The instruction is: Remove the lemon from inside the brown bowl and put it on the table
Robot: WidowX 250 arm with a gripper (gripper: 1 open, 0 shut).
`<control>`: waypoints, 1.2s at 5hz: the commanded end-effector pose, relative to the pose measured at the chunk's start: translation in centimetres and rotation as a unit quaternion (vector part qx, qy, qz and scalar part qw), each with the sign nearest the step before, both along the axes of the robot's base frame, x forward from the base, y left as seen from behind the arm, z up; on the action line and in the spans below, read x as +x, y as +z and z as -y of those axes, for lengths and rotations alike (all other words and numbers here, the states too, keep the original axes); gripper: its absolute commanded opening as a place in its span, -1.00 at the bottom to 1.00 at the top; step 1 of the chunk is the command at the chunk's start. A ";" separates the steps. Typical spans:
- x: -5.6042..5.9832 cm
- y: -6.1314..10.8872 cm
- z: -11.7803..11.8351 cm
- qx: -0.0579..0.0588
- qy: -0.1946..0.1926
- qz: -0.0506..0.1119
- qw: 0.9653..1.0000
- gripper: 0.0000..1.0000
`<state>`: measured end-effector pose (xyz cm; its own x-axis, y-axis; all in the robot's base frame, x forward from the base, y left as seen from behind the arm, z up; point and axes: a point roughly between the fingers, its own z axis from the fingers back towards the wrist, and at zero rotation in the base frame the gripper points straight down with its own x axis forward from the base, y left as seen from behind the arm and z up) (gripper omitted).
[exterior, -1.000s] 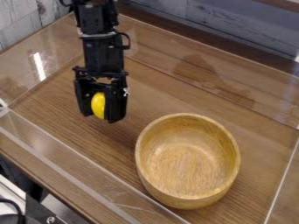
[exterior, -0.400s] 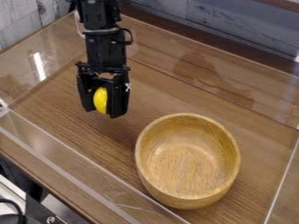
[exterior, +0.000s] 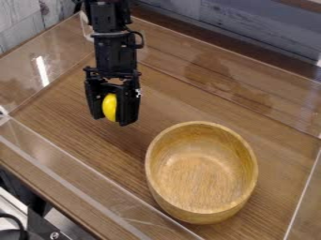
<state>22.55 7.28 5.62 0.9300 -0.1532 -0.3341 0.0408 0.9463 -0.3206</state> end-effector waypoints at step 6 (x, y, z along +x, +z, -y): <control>1.7 0.5 -0.5 0.002 -0.021 0.029 0.999 1.00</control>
<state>23.28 7.54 5.09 0.9255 -0.1930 -0.3258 0.0774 0.9386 -0.3363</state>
